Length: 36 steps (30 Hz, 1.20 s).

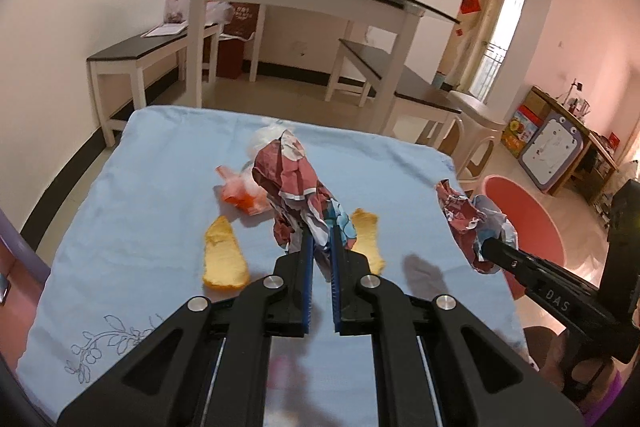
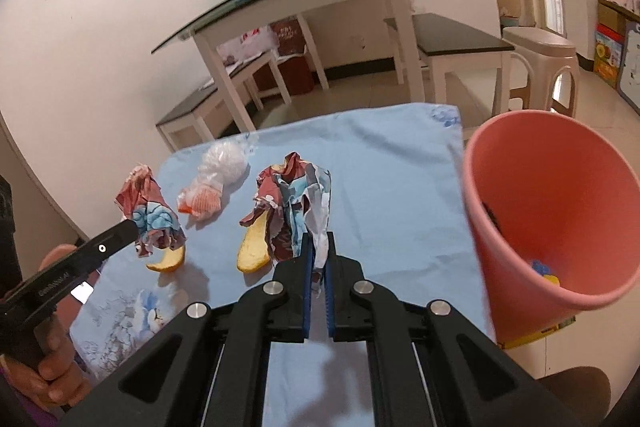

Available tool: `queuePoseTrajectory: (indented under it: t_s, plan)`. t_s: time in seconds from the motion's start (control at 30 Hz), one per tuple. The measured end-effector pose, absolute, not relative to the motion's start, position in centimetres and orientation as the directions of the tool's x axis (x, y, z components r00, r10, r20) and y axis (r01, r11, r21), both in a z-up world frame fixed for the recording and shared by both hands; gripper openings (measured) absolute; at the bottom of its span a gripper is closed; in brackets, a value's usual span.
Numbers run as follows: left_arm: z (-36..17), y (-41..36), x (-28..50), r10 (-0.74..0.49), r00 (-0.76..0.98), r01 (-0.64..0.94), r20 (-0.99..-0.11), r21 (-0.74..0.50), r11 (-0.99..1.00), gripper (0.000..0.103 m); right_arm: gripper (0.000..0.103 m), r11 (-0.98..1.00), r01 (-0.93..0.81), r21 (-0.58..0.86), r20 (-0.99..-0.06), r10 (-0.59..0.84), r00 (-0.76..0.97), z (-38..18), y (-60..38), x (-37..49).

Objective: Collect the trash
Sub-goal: 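Carry both wrappers over the pink bucket and open both tools to drop them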

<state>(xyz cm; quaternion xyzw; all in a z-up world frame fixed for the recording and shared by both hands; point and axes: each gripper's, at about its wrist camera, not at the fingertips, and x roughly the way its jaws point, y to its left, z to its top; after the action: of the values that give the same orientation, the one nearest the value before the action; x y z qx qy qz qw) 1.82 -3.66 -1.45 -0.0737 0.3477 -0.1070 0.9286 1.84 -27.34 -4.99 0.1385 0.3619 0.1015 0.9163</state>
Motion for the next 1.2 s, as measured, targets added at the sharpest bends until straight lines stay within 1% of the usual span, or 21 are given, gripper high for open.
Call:
queuePoseTrajectory:
  t_s: [0.4,0.77,1.2]
  plan:
    - [0.2,-9.3,1.4,-0.335,0.724,0.275,-0.603,-0.192,0.942,0.007,0.005,0.946,0.023,0.323,-0.592,0.183,0.785,-3.1,-32.2,-1.9]
    - [0.8,-16.6,1.5,-0.423,0.689,0.414,-0.589,-0.159,0.896,0.007,0.005,0.936,0.154,0.316,-0.588,0.066,0.806,-3.0,-37.9,-3.6]
    - [0.3,-23.4,1.7,-0.488,0.641,0.517,-0.592,-0.137,0.845,0.007,0.005,0.915,0.267,0.303,-0.597,-0.036,0.801,-3.5,-43.1,-4.9]
